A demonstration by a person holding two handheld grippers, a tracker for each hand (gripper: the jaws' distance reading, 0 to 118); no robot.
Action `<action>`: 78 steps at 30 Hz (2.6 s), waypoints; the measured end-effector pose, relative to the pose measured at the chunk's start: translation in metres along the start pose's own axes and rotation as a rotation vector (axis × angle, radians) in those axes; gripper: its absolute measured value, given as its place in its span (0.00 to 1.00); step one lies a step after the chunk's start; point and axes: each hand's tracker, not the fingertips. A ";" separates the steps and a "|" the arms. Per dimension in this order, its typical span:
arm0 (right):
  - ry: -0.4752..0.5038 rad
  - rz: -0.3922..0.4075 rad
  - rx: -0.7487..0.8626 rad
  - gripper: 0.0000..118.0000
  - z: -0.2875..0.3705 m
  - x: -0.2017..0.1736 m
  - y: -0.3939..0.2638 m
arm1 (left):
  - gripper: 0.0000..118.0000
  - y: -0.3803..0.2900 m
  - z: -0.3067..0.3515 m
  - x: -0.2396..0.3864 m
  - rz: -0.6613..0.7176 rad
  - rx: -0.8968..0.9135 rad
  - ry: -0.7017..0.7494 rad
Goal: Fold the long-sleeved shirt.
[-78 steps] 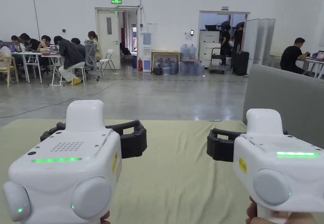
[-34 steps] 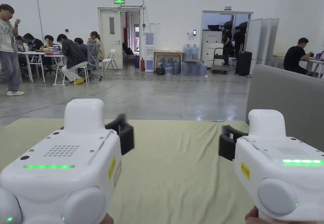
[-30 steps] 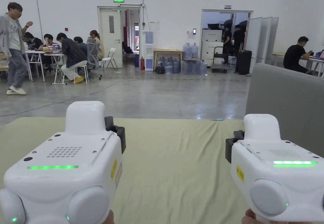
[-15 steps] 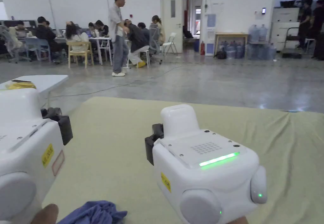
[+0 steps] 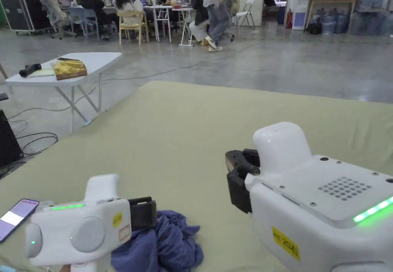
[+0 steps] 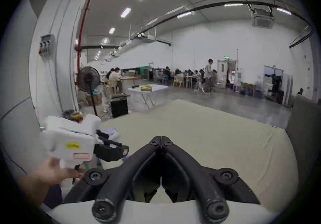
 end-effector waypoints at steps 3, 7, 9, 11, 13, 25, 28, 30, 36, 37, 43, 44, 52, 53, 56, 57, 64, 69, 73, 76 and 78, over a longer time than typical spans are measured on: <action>-0.047 -0.001 -0.056 0.00 -0.005 0.018 -0.014 | 0.84 -0.016 -0.059 -0.010 -0.019 -0.058 0.078; -0.065 -0.038 -0.116 0.00 -0.013 0.034 -0.030 | 0.84 -0.021 -0.113 -0.020 0.016 -0.133 0.074; -0.056 -0.060 -0.138 0.00 -0.016 0.041 -0.035 | 0.84 -0.023 -0.141 -0.024 0.024 -0.187 0.076; -0.052 -0.078 -0.147 0.00 -0.015 0.045 -0.037 | 0.82 -0.028 -0.166 -0.023 -0.002 -0.259 0.121; -0.063 -0.086 -0.151 0.00 -0.014 0.049 -0.039 | 0.50 -0.035 -0.167 -0.014 -0.072 -0.355 0.177; -0.164 -0.268 -0.048 0.00 0.043 0.103 -0.036 | 0.09 0.079 0.006 0.088 0.119 0.011 -0.356; -0.231 -0.277 0.021 0.00 0.071 0.117 -0.029 | 0.09 0.113 0.071 0.159 -0.034 0.145 -0.455; -0.261 -0.292 0.056 0.00 0.093 0.128 -0.023 | 0.09 0.125 0.097 0.201 -0.099 0.183 -0.516; -0.420 -0.241 0.115 0.00 0.156 0.154 -0.019 | 0.09 0.081 0.086 0.316 -0.222 0.114 -0.599; -0.440 -0.244 0.109 0.00 0.164 0.159 -0.021 | 0.09 0.066 0.075 0.331 -0.239 0.077 -0.606; -0.471 -0.355 -0.099 0.00 0.185 0.201 -0.055 | 0.09 -0.076 -0.061 0.410 -0.342 -0.291 -0.527; -0.477 -0.368 -0.073 0.00 0.187 0.205 -0.067 | 0.18 -0.105 -0.088 0.416 -0.349 -0.378 -0.504; -0.486 -0.394 -0.091 0.00 0.198 0.216 -0.106 | 0.75 -0.107 -0.070 0.388 -0.263 -0.358 -0.586; -0.473 -0.408 -0.078 0.00 0.197 0.216 -0.108 | 0.76 -0.084 -0.060 0.379 -0.275 -0.296 -0.602; -0.407 -0.461 -0.055 0.00 0.194 0.212 -0.120 | 0.70 -0.056 -0.021 0.330 -0.330 -0.195 -0.571; -0.390 -0.474 -0.061 0.00 0.191 0.209 -0.127 | 0.62 -0.052 -0.022 0.312 -0.341 -0.185 -0.516; -0.325 -0.563 -0.232 0.00 0.159 0.196 -0.182 | 0.00 -0.103 -0.062 0.236 -0.230 -0.459 -0.381; -0.330 -0.597 -0.268 0.00 0.150 0.198 -0.191 | 0.18 -0.093 -0.101 0.278 -0.312 -0.380 -0.415; -0.367 -0.645 -0.308 0.00 0.147 0.209 -0.200 | 0.98 -0.098 -0.165 0.320 -0.321 -0.425 -0.420; -0.428 -0.661 -0.370 0.00 0.145 0.221 -0.215 | 0.98 -0.113 -0.214 0.345 -0.369 -0.470 -0.376; -0.461 -0.680 -0.424 0.00 0.143 0.232 -0.230 | 0.88 -0.113 -0.233 0.360 -0.421 -0.509 -0.325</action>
